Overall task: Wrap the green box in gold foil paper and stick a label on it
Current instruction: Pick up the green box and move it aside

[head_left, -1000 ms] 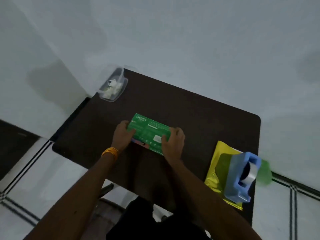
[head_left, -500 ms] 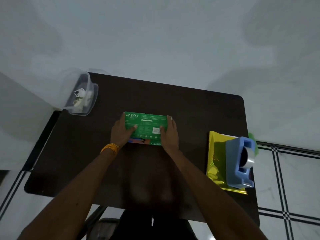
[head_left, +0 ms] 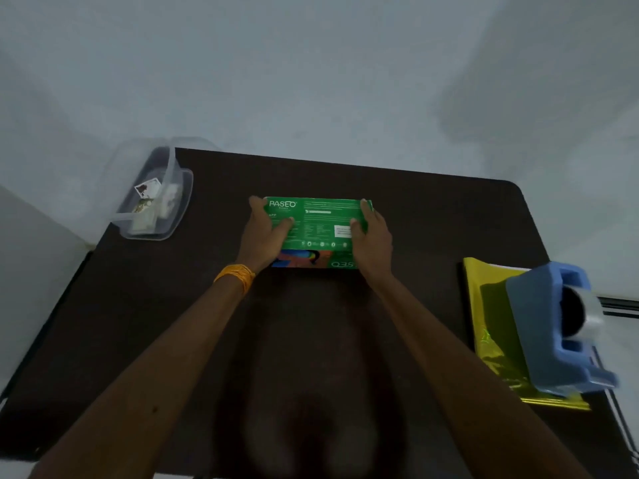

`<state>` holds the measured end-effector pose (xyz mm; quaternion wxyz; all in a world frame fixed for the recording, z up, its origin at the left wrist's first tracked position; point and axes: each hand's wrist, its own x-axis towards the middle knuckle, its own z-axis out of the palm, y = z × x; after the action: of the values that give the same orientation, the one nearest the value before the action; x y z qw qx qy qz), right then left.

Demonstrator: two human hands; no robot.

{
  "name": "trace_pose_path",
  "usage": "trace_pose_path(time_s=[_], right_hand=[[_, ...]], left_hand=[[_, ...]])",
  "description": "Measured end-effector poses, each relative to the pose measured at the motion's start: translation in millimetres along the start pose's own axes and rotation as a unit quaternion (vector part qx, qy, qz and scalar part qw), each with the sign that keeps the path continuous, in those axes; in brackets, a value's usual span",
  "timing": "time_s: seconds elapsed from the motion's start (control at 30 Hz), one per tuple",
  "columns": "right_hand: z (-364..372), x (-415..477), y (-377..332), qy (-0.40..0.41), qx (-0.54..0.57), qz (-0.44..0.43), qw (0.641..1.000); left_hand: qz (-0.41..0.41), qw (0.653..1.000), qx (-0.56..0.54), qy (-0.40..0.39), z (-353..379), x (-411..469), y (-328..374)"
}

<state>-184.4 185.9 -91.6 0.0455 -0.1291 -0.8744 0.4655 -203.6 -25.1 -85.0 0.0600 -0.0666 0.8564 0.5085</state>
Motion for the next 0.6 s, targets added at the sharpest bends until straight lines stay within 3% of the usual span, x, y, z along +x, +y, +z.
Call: trace_pose_path(time_s=[0.33, 0.43, 0.53, 0.6], right_hand=[[-0.9, -18.5, 9.6, 0.027, -0.007, -0.052, 0.998], [-1.4, -26.6, 8.7, 0.025, -0.009, -0.078, 0.997], [-5.5, -45.7, 3.2, -0.013, -0.012, -0.095, 0.995], [-5.8, -66.9, -3.8, 0.005, -0.008, -0.100, 0.995]], left_hand=[[0.052, 0.994, 0.097, 0.000, -18.1, 21.9, -15.9], [0.080, 0.981, 0.177, -0.024, -28.2, 16.1, -22.9], [0.093, 0.982, 0.161, -0.017, -35.9, -10.5, -42.4], [0.095, 0.986, 0.136, 0.010, -41.2, -36.1, -59.5]])
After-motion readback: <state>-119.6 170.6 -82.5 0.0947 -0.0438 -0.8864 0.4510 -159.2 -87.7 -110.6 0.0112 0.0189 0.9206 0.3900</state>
